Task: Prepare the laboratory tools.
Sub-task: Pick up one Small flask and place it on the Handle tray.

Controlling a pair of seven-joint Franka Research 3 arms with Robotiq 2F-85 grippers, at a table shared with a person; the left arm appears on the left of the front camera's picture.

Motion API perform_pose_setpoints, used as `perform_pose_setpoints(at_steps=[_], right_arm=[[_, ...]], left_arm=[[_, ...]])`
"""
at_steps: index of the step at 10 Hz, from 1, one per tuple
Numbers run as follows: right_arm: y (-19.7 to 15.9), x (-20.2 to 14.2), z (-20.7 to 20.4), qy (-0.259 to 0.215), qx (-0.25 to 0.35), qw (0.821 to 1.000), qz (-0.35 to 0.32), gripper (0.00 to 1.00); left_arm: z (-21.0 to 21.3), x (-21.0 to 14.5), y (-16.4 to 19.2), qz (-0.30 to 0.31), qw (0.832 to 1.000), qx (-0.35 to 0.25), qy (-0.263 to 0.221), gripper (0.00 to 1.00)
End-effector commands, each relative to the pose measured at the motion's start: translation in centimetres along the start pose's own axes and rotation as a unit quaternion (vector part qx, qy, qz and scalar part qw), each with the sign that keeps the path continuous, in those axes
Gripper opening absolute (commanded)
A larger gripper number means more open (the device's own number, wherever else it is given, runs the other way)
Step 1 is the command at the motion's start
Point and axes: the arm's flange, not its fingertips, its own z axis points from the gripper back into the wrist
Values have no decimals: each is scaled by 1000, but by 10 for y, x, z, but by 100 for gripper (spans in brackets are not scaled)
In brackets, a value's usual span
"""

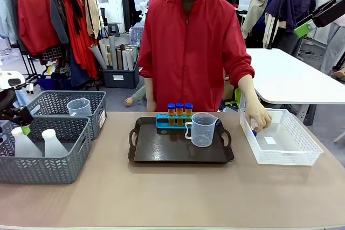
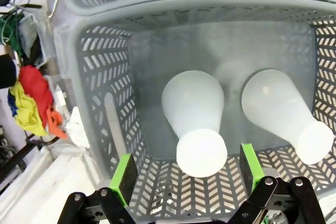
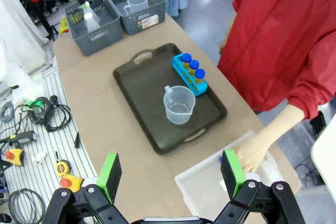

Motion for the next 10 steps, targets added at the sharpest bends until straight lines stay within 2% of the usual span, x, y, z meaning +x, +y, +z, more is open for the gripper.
perform_pose_setpoints(at_steps=[1, 7, 10], right_arm=[[1, 1, 1, -6, 4, 1000, 4, 100], [1, 1, 1, -6, 4, 1000, 4, 100], [1, 1, 1, -6, 4, 1000, 4, 100]], left_arm=[[-5, 0, -7, 3, 1000, 14, -13, 100], [-9, 7, -8, -16, 1000, 16, -10, 100], [-7, 6, -7, -15, 1000, 16, -14, 42]])
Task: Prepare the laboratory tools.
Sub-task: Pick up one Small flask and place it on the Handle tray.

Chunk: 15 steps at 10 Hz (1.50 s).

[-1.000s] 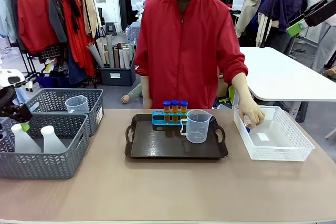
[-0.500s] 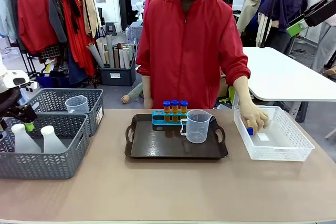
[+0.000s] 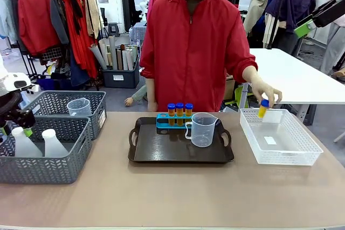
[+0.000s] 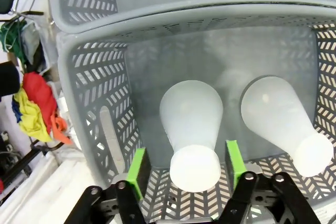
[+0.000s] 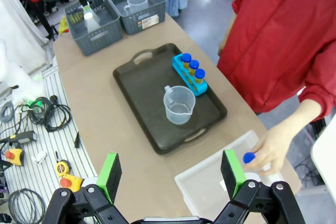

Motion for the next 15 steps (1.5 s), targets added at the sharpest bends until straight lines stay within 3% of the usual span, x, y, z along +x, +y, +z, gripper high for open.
perform_pose_setpoints(at_steps=[1, 2, 3, 9, 12, 15], right_arm=[[1, 1, 1, -6, 4, 1000, 4, 100], [1, 1, 1, -6, 4, 1000, 4, 100], [1, 1, 1, -6, 4, 1000, 4, 100], [1, 1, 1, -6, 4, 1000, 4, 100], [1, 1, 1, -6, 4, 1000, 4, 100], [1, 1, 1, -6, 4, 1000, 4, 100]], left_arm=[[0, 0, 0, -2, 1000, 8, -9, 23], [0, 1, 0, -2, 1000, 8, -11, 4], [1, 1, 0, -3, 1000, 9, -12, 0], [21, -2, 1, 7, 1000, 1, -13, 0], [85, -10, 5, 10, 1000, -9, -9, 0], [176, -17, -3, -13, 1000, -10, -12, 0]])
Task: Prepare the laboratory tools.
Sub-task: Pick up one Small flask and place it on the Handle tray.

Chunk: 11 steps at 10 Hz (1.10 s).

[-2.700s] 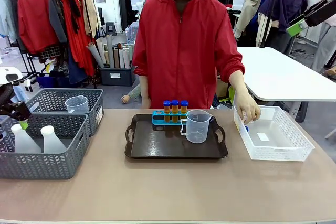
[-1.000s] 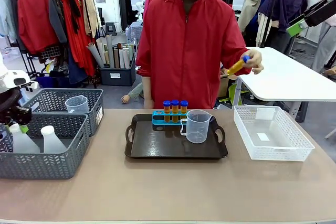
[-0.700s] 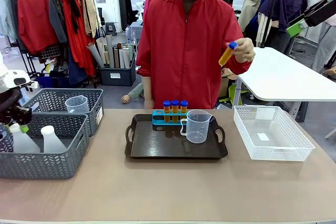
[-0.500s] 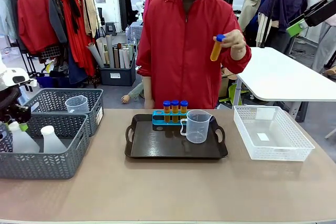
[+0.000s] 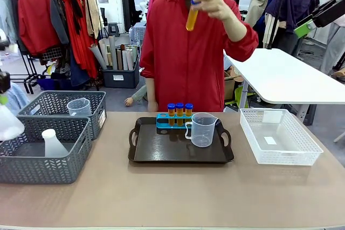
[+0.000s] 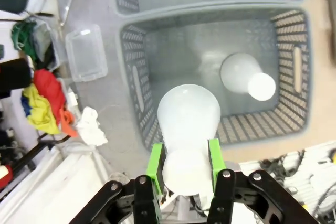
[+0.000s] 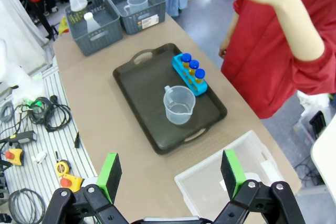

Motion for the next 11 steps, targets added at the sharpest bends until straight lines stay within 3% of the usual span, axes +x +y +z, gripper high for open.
perform_pose_setpoints(at_steps=[1, 6, 8, 11], right_arm=[[1, 1, 1, -6, 4, 1000, 4, 100], [1, 1, 1, -6, 4, 1000, 4, 100], [1, 1, 1, -6, 4, 1000, 4, 100], [1, 1, 1, -6, 4, 1000, 4, 100]], left_arm=[[46, 4, -10, -35, 999, -4, -5, 0], [150, -2, -35, -105, 994, -7, -18, 0], [191, -5, -47, -125, 991, 4, -44, 0], [225, -10, -53, -140, 989, 16, -45, 0]])
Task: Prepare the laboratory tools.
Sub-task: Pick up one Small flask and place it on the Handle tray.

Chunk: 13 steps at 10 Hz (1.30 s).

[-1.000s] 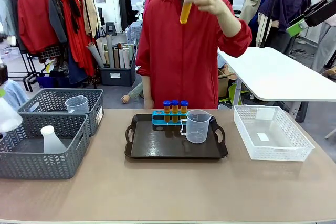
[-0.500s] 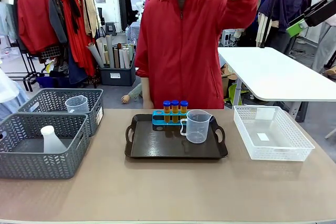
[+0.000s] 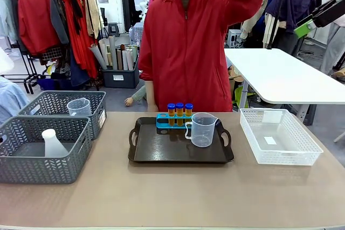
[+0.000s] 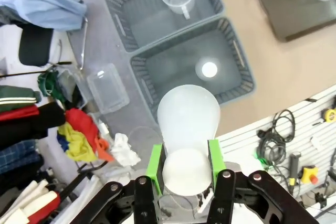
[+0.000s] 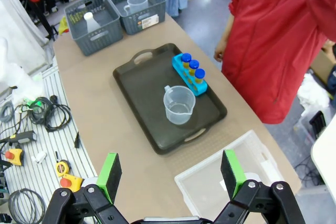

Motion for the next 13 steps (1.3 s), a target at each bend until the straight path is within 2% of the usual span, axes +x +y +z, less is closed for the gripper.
perform_pose_setpoints(at_steps=[1, 10, 12, 13], right_arm=[[1, 1, 1, -6, 4, 1000, 4, 100], [1, 1, 1, -6, 4, 1000, 4, 100], [1, 1, 1, -6, 4, 1000, 4, 100], [1, 1, 1, -6, 4, 1000, 4, 100]], left_arm=[[10, 1, 4, -16, 1000, 1, 11, 0], [5, 2, 1, -8, 1000, -2, 7, 0], [47, -3, -28, -26, 999, 23, -7, 0], [61, 11, -39, -54, 998, 33, -17, 0]])
